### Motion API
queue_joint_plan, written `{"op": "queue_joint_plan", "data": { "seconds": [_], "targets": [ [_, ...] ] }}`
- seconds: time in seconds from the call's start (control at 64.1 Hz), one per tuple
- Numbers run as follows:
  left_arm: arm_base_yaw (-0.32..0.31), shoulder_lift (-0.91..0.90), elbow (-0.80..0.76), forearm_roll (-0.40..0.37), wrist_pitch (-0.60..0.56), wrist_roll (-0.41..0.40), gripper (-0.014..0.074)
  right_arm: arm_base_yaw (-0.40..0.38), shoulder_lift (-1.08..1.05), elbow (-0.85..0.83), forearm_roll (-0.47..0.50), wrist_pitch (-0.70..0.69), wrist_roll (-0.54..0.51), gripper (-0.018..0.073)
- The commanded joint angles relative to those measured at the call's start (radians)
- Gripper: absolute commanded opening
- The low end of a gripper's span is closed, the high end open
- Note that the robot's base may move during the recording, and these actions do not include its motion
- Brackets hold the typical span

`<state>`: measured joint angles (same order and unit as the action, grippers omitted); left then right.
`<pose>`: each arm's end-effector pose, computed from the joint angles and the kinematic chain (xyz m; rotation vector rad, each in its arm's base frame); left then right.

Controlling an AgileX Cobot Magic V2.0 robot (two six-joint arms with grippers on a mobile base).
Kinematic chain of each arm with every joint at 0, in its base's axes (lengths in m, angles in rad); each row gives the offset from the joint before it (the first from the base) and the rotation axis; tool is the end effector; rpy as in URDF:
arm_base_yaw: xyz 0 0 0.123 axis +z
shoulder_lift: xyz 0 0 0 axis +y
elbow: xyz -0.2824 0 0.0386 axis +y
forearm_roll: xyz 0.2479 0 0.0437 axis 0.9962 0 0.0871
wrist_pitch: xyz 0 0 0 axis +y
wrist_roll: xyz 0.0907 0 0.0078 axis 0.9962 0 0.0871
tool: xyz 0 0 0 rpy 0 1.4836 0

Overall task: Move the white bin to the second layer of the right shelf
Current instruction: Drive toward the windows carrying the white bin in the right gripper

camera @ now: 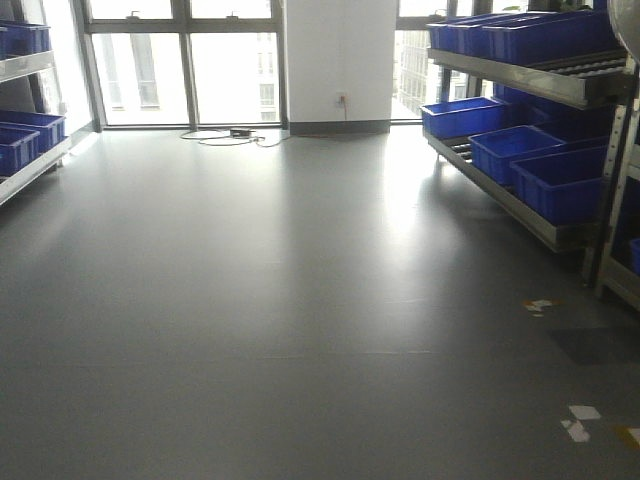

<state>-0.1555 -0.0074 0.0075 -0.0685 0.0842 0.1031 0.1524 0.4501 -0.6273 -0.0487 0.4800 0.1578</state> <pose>0.0555 -0.0092 0.2033 0.1536 1.5610 -0.0994 0.0870 0.0113 0.3478 -0.0176 1.7890 0.1718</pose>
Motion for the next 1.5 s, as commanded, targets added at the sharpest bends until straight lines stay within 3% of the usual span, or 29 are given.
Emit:
{"op": "queue_joint_plan", "data": {
  "seconds": [0.0, 1.483],
  "targets": [
    [-0.004, -0.014, 0.037, -0.005, -0.084, -0.004, 0.0085, -0.005, 0.004, -0.029, -0.002, -0.108, 0.001, 0.0057],
    [-0.004, -0.014, 0.037, -0.005, -0.084, -0.004, 0.0085, -0.005, 0.005, -0.029, -0.002, -0.107, 0.001, 0.0057]
  ]
}}
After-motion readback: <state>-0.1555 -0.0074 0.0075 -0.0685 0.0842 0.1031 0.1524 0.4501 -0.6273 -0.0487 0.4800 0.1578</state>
